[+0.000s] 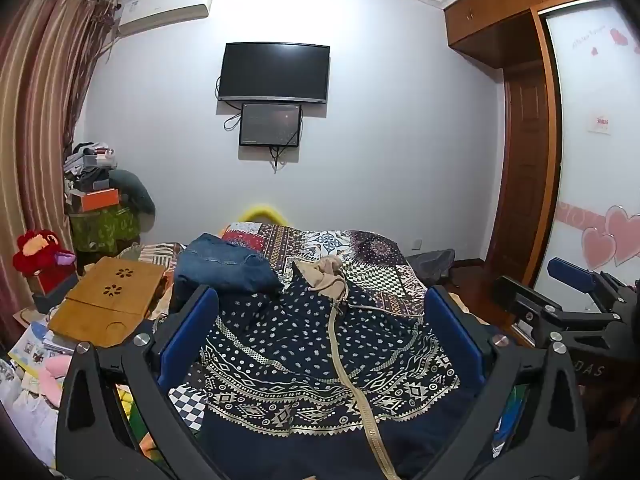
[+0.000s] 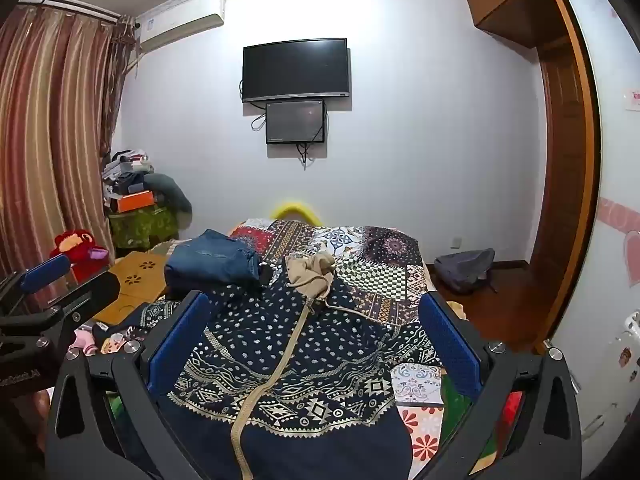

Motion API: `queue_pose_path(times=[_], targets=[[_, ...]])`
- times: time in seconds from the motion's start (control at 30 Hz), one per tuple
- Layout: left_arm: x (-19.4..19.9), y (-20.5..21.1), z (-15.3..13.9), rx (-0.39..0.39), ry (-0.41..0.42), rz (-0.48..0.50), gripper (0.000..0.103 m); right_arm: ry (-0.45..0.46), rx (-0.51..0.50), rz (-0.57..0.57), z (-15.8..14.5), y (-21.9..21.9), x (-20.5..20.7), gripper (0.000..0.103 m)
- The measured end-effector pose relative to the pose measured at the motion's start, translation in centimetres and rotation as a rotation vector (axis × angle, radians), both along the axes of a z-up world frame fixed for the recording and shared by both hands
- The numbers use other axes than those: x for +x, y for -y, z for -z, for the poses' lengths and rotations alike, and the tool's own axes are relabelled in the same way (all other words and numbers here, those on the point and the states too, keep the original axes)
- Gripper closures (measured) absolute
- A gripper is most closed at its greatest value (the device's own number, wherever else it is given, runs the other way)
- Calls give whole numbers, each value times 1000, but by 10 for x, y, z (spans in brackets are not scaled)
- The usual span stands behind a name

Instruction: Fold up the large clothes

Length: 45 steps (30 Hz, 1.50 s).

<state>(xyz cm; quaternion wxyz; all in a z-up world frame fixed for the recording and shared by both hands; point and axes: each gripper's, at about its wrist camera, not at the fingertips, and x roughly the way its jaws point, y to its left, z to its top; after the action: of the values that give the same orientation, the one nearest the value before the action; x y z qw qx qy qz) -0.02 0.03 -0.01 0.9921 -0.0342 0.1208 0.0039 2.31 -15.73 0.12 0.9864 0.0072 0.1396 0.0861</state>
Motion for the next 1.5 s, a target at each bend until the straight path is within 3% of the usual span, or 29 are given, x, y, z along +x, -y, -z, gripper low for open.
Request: queue_pose_path(times=[1.5], targets=[[10,-4,13,-15,-35,2,0,-45,-6,8,10,2,7,0]])
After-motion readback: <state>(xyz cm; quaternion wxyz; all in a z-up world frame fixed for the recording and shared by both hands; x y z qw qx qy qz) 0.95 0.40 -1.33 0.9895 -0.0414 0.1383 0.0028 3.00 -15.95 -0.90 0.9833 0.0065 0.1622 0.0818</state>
